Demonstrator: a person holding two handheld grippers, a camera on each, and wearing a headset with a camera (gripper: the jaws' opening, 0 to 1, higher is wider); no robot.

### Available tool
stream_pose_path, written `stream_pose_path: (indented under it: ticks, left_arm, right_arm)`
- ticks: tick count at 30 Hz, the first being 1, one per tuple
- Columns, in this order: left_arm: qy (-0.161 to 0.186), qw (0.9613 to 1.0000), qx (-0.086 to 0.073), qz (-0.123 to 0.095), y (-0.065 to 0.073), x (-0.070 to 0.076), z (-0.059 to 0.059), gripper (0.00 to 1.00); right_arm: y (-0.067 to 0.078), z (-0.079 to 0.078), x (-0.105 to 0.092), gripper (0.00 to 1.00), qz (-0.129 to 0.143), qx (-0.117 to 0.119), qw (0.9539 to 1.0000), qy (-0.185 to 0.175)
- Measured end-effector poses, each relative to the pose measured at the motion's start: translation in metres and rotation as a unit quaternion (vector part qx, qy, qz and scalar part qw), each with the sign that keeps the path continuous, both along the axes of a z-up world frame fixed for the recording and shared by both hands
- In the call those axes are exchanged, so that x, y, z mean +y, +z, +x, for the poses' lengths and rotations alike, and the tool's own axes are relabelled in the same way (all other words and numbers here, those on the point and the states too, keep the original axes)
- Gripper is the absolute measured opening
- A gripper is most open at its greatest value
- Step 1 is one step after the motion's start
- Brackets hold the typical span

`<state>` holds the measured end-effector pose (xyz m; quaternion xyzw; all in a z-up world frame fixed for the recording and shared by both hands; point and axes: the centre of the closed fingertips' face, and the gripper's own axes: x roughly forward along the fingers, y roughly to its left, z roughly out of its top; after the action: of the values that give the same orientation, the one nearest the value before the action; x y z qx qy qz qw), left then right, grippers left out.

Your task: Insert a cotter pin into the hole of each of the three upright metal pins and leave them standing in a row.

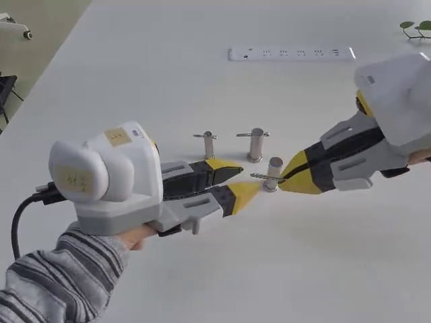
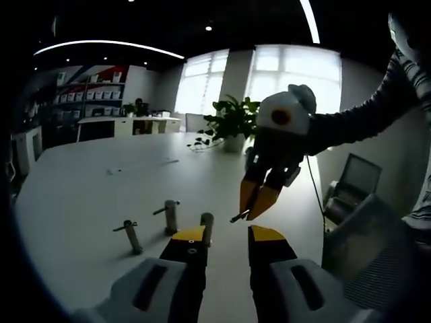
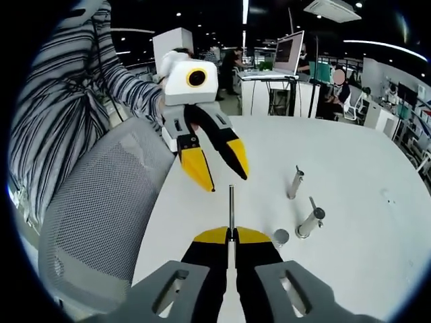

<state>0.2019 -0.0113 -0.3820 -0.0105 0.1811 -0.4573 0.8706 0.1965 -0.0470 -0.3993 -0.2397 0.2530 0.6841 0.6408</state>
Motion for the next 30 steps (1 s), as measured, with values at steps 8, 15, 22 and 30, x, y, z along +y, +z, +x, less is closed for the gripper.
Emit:
stream_pose_path:
  ticks: [8, 15, 22, 30]
  left_arm:
    - [0.038, 0.9981, -0.023, 0.044, -0.012, -0.004, 0.013, 0.27]
    - [0.064, 0.9955, -0.016, 0.068, -0.032, -0.011, 0.025, 0.29]
    - [0.086, 0.9929, -0.009, 0.082, -0.047, -0.017, 0.040, 0.29]
    - [0.085, 0.9913, 0.002, 0.100, -0.068, -0.028, 0.048, 0.26]
  right_arm:
    - [-0.006, 0.020, -0.023, 0.00, -0.024, -0.021, 0.9994, -0.012]
    - [-0.019, 0.034, -0.038, 0.00, -0.054, -0.037, 0.9978, -0.007]
    - [-0.033, 0.051, -0.050, 0.00, -0.072, -0.045, 0.9964, -0.004]
    - [-0.044, 0.060, -0.054, 0.00, -0.081, -0.050, 0.9954, -0.003]
